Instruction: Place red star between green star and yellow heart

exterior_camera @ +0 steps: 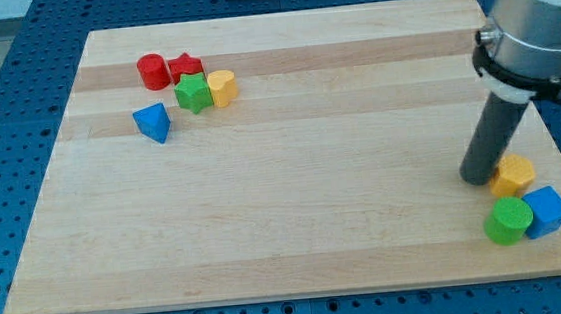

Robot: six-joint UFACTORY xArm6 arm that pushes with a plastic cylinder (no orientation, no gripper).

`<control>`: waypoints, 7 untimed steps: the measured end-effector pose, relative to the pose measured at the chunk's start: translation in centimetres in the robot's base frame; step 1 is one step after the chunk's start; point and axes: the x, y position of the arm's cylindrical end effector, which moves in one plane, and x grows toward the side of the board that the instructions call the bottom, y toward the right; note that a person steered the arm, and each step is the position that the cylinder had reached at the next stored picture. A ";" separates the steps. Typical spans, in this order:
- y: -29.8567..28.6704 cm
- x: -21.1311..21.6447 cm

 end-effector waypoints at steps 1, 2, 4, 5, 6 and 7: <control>1.9 0.0; 1.4 -0.4; -6.5 -11.2; -13.3 -18.0; -21.2 -23.8; -28.8 -28.9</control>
